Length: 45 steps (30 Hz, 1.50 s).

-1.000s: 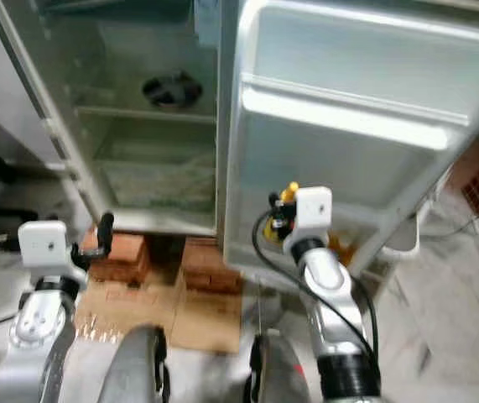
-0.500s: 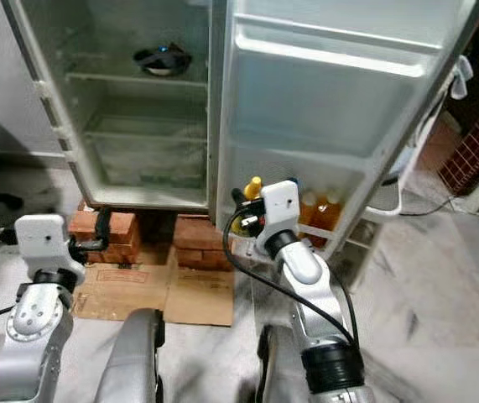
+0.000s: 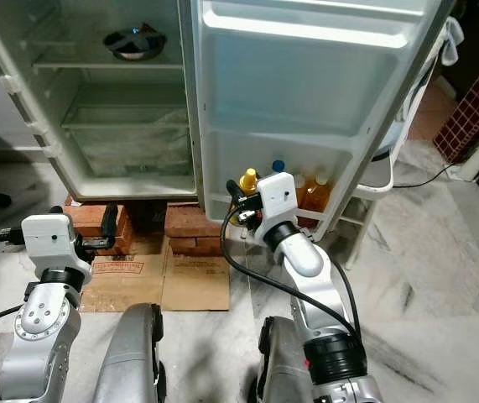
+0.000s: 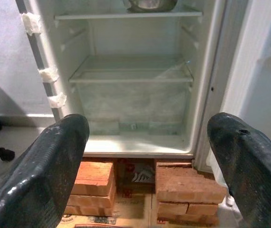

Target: Restocking fridge

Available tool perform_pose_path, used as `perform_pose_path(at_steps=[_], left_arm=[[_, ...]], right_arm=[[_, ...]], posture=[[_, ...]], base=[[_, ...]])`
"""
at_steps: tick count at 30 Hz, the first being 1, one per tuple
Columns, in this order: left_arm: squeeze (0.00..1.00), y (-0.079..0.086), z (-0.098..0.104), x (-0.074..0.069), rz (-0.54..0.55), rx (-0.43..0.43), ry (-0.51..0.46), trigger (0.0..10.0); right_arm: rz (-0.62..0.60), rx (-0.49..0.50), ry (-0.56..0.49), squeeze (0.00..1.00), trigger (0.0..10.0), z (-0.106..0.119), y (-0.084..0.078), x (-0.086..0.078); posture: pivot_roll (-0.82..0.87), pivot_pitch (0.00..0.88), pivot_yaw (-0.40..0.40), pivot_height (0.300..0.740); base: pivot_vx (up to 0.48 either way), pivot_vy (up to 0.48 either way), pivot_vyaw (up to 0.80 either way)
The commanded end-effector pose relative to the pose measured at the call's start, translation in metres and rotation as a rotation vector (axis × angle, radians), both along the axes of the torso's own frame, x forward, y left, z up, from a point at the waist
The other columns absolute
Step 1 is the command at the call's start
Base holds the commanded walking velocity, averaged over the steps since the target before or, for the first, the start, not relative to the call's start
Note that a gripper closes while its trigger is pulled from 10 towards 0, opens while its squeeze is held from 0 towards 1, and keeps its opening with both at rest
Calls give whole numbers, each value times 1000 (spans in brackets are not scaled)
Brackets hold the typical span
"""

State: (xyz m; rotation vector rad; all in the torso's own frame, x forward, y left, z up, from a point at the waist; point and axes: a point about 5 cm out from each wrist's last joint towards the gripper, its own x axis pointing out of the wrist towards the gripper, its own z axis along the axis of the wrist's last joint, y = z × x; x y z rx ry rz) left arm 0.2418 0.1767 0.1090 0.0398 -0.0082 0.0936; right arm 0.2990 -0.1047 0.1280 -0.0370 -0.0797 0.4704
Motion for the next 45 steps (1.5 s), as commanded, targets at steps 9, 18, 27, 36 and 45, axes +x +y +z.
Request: perform_pose_path(at_steps=[9, 18, 27, 36, 45], left_arm=[[0, 0, 0, 3, -7, 5, -5, 10000], [0, 0, 1, 4, -4, 6, -5, 10000], [0, -2, 0, 5, -4, 1, 1, 10000], [0, -1, 0, 5, 8, -3, 4, 10000], [0, 1, 0, 7, 34, 7, 5, 10000]], right_arm=[[31, -11, -61, 0, 10000, 10, 4, 1], [36, -13, -66, 0, 10000, 11, 5, 2], [43, -16, -64, 0, 10000, 9, 5, 0], [63, -9, -56, 0, 10000, 8, 7, 1], [78, 0, -57, 0, 10000, 8, 9, 0]], posture=[[33, 93, -36, 617], [35, 92, -35, 617], [33, 92, -33, 617], [34, 83, -37, 574], [35, 72, -39, 511]], base=[[383, 0, 0], [462, 0, 0], [169, 0, 0], [0, 0, 0], [0, 0, 0]])
